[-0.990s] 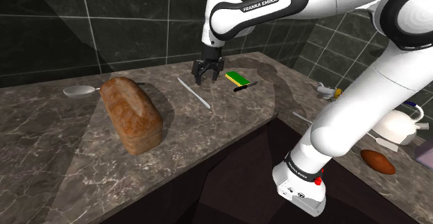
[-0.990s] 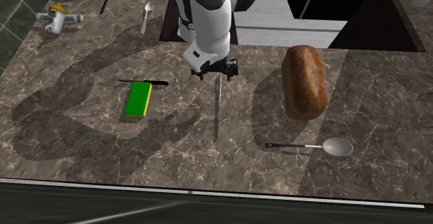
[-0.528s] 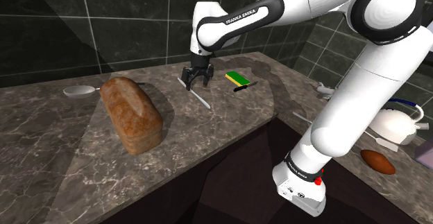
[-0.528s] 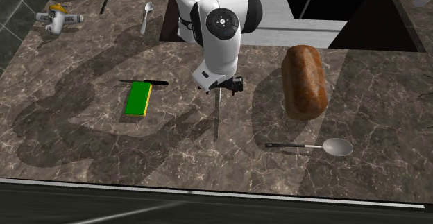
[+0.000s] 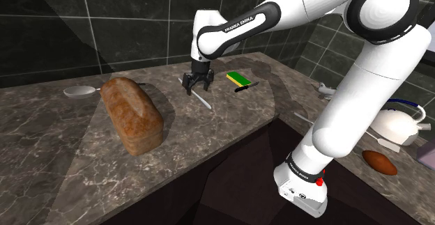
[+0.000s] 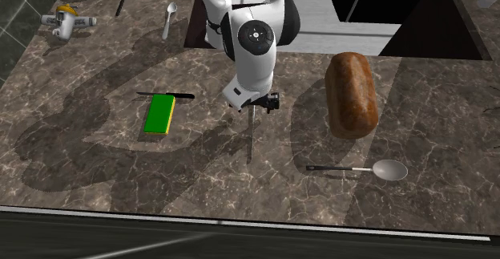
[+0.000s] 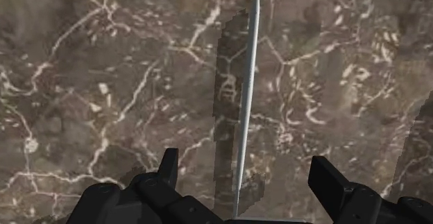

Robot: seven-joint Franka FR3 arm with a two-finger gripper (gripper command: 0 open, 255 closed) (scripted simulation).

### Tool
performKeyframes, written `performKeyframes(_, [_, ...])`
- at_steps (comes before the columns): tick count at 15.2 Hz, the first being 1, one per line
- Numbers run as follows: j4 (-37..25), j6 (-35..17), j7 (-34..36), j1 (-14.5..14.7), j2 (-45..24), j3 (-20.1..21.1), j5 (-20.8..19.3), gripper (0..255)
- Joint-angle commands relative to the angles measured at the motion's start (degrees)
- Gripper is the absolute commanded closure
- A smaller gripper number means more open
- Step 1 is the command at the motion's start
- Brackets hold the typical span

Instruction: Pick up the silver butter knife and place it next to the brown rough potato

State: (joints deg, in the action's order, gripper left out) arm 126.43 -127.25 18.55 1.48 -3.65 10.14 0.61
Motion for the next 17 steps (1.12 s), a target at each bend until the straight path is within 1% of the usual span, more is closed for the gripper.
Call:
performKeyframes(1, [0.02,-0.05,0.01,0.00,-0.02,0.00,0.00,0])
performKeyframes(3, [0.01,-0.03,0.00,0.00,-0.01,0.00,0.00,0])
performKeyframes(4, [0.01,-0.03,0.00,0.00,-0.01,0.00,0.00,255])
performKeyframes(13, [0.02,-0.05,0.01,0.00,-0.02,0.00,0.00,255])
performKeyframes(17, [-1.29,2.93,-0.20,-0.04,1.68,0.01,0.33,255])
